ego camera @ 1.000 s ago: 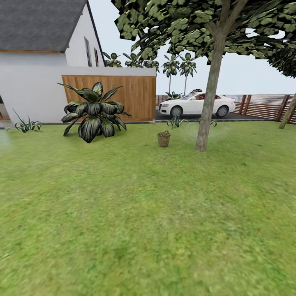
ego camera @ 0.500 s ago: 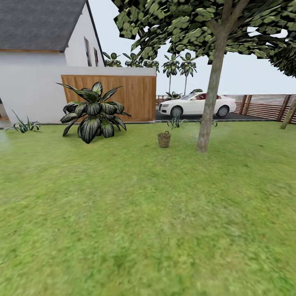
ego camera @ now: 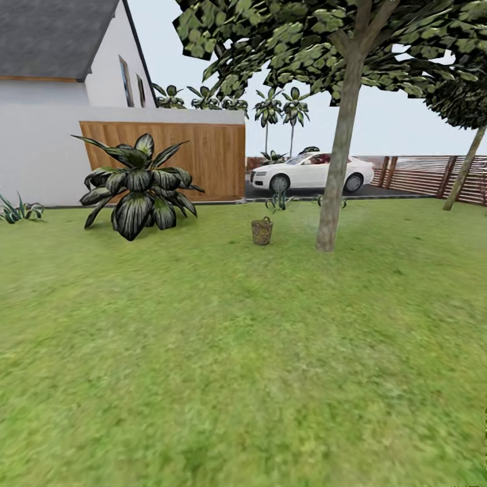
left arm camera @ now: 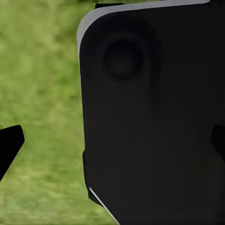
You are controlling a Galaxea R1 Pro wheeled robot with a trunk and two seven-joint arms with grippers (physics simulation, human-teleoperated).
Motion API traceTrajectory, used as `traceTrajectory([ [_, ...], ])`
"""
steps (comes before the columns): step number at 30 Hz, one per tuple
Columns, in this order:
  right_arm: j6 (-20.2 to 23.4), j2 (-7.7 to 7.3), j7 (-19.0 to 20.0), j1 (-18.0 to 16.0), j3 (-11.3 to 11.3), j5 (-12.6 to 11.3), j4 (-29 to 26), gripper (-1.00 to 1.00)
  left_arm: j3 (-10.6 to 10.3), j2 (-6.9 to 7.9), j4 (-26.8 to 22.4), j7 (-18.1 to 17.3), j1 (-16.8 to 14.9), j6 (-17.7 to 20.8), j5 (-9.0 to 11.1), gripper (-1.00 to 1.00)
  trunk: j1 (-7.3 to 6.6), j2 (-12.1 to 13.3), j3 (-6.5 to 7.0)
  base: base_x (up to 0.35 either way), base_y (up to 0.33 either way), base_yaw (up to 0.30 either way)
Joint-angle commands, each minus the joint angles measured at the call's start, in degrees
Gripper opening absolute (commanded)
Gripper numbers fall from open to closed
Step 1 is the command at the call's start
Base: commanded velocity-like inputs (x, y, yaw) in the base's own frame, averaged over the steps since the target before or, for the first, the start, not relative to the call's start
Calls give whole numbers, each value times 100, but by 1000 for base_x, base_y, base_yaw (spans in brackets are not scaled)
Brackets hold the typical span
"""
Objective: Take the three Easter eggs out of the wicker basket on the lawn in the garden, then place them on the lawn next to a single tree (choose any tree) so that all three eggs are next to the same tree and none are left in the basket.
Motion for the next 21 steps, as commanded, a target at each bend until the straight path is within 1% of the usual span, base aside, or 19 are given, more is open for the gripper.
traceTrajectory([
  [1,-1,0,6,0,-4,-3,4,100,-4,1,4,-8,-2,-19,-4,100,3,-2,-4,286,213,-229],
  [6,-1,0,6,-1,-4,-3,1,100,-4,2,4,-7,-2,-26,-4,100,3,-2,-4,275,223,-86],
  [16,-1,-3,6,-3,-9,4,-14,100,-9,9,4,-7,-2,-68,-8,100,3,-2,-4,267,233,-8],
  [21,-1,-6,6,-4,-6,4,-16,100,-12,10,4,-7,-2,-245,-17,100,3,-2,-4,264,236,0],
])
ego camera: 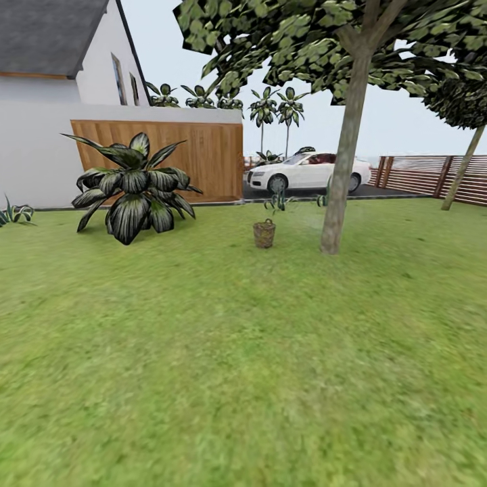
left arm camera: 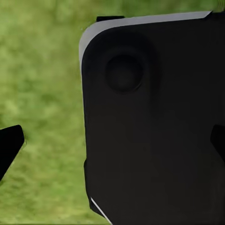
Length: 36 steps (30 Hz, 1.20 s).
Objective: Take the three Easter eggs out of the wicker basket on the lawn in the garden, then place them on the lawn next to a single tree (choose any tree) so that all three eggs are next to the same tree and none are left in the basket.
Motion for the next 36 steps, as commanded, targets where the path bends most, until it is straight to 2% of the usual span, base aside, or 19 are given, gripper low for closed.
traceTrajectory([
  [1,-1,-1,6,-3,-6,-2,0,100,-5,3,5,-8,-3,-37,-5,100,3,-3,-6,264,236,0],
  [13,-85,12,6,-2,13,-8,-56,100,15,10,2,-8,-3,-469,4,100,3,-3,-6,265,220,0],
  [17,-252,63,6,1,18,-10,-100,100,53,3,-6,-8,-9,-547,29,100,3,-3,-6,267,185,0],
  [26,-317,196,1,-3,12,-9,-399,100,78,8,-244,-1,-83,-630,58,100,3,-3,-6,277,161,0],
  [36,-342,216,2,-3,4,-11,-522,100,94,-18,-331,0,-91,-1154,62,100,3,-3,-6,316,35,0],
])
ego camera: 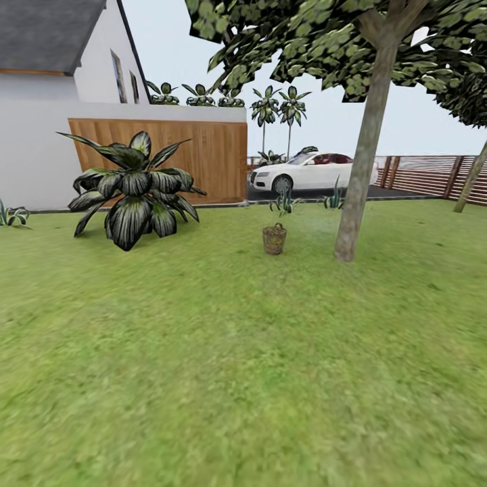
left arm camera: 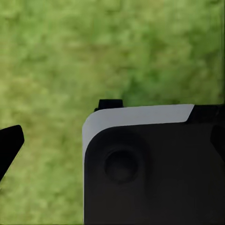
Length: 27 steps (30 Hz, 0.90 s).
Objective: Take the three Easter eggs out of the wicker basket on the lawn in the garden, then place them on the lawn next to a single tree (choose any tree) so that all three eggs are next to the same tree and none are left in the basket.
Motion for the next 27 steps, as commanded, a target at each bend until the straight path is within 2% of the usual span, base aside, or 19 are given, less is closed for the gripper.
traceTrajectory([
  [1,-19,-1,7,-2,-4,-3,1,100,3,-2,6,-7,-4,-62,1,100,3,-2,-6,326,9,0],
  [15,-3,-97,4,-2,-6,46,95,100,1,1,7,-7,-4,-217,8,100,3,-2,-6,327,65,0],
  [27,-2,-106,1,-2,-3,59,102,100,1,5,7,-8,-4,-242,8,100,3,-2,-6,328,83,0],
])
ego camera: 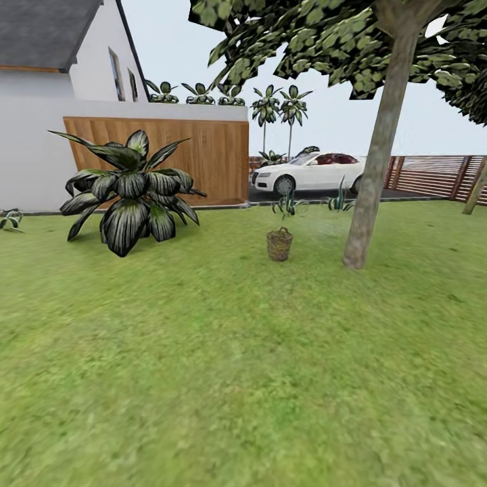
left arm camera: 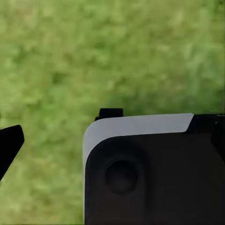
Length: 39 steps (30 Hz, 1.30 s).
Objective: Take the three Easter eggs out of the wicker basket on the lawn in the garden, then place them on the lawn next to a single tree (choose any tree) so that all three eggs are next to the same tree and none are left in the basket.
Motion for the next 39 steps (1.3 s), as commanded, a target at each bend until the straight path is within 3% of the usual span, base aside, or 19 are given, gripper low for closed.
traceTrajectory([
  [1,-18,1,5,-2,-4,3,3,100,3,3,5,-7,-4,-18,-1,100,3,-3,-6,328,84,0],
  [39,-18,0,5,-2,-4,3,3,100,1,1,6,-10,-4,-96,-7,100,3,-3,-6,326,92,0],
])
